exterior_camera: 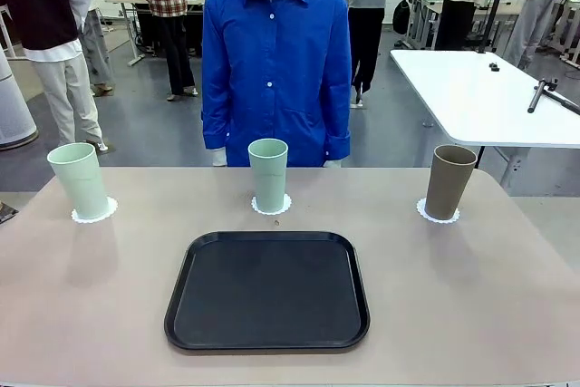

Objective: Place coasters on the table and set cups on them.
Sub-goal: Take one Reusable plastic cup from the Flat Tray and place it on a coaster set by the human.

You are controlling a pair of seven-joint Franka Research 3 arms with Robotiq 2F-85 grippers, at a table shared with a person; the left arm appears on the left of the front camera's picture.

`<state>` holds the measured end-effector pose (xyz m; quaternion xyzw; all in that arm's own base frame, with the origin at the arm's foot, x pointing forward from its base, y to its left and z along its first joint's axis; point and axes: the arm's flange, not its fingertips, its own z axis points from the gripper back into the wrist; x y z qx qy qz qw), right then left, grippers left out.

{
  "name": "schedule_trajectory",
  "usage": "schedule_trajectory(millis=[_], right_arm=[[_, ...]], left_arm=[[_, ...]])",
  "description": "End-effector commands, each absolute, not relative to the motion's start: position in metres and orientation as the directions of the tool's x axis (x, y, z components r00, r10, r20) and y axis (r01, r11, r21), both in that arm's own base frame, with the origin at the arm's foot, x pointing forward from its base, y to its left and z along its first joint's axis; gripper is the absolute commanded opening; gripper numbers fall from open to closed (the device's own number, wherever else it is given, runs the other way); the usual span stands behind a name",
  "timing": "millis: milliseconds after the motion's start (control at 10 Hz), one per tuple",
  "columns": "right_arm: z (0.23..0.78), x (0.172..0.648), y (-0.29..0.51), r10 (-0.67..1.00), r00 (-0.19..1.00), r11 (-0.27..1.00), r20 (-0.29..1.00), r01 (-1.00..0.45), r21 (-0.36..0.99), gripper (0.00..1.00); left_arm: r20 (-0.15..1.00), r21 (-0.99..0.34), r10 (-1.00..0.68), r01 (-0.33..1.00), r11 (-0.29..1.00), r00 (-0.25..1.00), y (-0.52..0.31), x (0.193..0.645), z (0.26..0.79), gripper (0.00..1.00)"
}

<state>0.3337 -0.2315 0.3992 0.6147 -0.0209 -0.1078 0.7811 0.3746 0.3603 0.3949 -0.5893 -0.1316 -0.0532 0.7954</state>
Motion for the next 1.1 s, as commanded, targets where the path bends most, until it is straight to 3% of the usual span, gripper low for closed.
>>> schedule_trajectory(millis=[0, 1000], right_arm=[[0.389, 0.341, -0.253, -0.136, 0.989, 0.166, -0.063, 0.086, 0.982, 1.00], [0.378, 0.338, -0.256, -0.165, 0.983, 0.166, -0.079, 0.106, 0.980, 1.00]], left_arm=[[0.272, -0.920, 0.073, 0.238, 0.310, 0.959, 0.360, 0.374, 0.397, 1.00], [0.272, -0.920, 0.073, 0.238, 0.310, 0.959, 0.360, 0.374, 0.397, 1.00]])
